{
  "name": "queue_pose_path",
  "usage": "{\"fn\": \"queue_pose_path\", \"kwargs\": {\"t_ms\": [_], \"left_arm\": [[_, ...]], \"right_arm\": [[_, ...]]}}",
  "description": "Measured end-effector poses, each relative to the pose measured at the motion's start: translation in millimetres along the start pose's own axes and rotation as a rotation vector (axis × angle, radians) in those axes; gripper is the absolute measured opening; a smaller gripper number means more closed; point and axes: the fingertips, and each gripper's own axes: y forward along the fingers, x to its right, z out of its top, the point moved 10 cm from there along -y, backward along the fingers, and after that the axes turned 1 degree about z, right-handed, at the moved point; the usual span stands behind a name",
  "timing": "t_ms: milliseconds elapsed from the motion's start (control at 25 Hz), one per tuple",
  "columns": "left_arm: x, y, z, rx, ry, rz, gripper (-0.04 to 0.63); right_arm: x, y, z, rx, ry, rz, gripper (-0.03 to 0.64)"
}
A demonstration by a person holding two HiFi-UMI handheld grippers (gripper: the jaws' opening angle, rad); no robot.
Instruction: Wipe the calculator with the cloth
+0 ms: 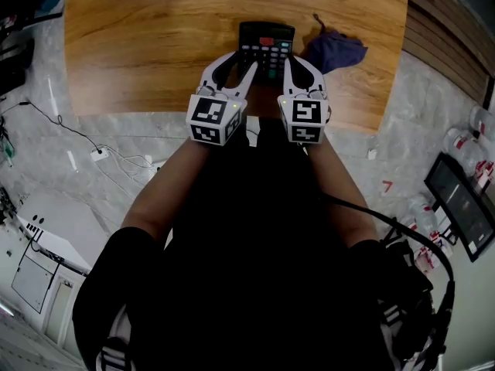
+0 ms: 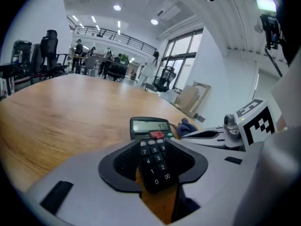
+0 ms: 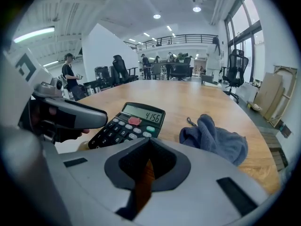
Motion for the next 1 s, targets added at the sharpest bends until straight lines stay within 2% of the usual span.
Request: {"fn": "queue_pose_path", "kwargs": {"t_ms": [240, 400, 480, 560, 680, 800, 1000], "left_arm": [[-9, -9, -4, -0.012, -0.072, -0.028, 0.201], [-7, -3, -3, -0.042, -0.140, -0.126, 0.202], [-6, 2, -3, -0.064, -0.185, -0.191, 0.202], [-8, 7, -3, -0.100, -0.210, -0.220, 0.201], [-13, 8, -6, -0.123, -0.232, -0.219, 0.140], [-13, 8, -4, -0.096, -0.241, -0.237, 0.121], [-5, 10, 4, -0.048, -0.248, -0.279, 0.093]], "right_arm": [[3, -2, -3, 0.001, 0.044, -0.024, 0.015], [8, -2, -7, 0.013, 0.057, -0.033, 0.015], [11, -1, -10, -0.003, 0.071, -0.044, 0.015], [13, 1, -10, -0.034, 0.075, -0.064, 0.015], [13, 0, -10, -0.027, 0.073, -0.078, 0.015], [15, -6, -6, 0.003, 0.094, -0.081, 0.015], [25, -31, 14, 0.083, 0.023, -0.202, 0.017]]}}
